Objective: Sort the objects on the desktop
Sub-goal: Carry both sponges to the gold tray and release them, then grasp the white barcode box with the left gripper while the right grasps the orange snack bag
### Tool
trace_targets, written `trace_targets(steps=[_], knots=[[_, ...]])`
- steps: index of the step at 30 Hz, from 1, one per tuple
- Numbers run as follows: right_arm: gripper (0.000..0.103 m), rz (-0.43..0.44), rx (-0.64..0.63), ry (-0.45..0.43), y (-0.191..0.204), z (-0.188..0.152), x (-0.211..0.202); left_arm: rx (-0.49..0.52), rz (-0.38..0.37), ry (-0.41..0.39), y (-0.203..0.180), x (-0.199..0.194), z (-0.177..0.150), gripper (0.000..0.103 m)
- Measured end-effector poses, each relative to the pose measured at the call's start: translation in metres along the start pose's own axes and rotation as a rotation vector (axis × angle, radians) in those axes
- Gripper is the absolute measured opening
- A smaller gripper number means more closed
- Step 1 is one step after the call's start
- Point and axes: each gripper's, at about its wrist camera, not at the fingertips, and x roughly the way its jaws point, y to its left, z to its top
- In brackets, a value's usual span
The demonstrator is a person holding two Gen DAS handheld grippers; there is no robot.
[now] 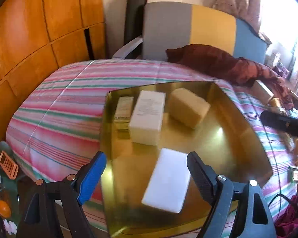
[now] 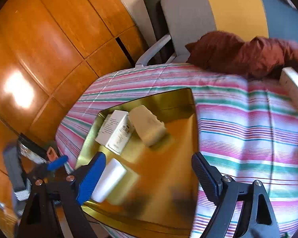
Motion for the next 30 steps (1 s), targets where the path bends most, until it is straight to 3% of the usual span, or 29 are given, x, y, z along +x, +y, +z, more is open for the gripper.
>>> trace_targets(steps=[9,16,30], knots=[[0.088,-0.104,-0.064,-0.051,-0.010,-0.022,-0.027,0.028,-0.074,-0.015,-0.028,-0.011,0.005,0.085],[0.088,-0.161,-0.032,-0.060,-0.035,-0.034,-0.044,0.110,-0.072,-0.014,-0.056,-0.014,0.006,0.085],[0.088,-0.278,0.112,-0.066,-0.114,-0.062,-0.092,0.184,-0.216,0.020,-0.106,-0.013,0.012,0.083]])
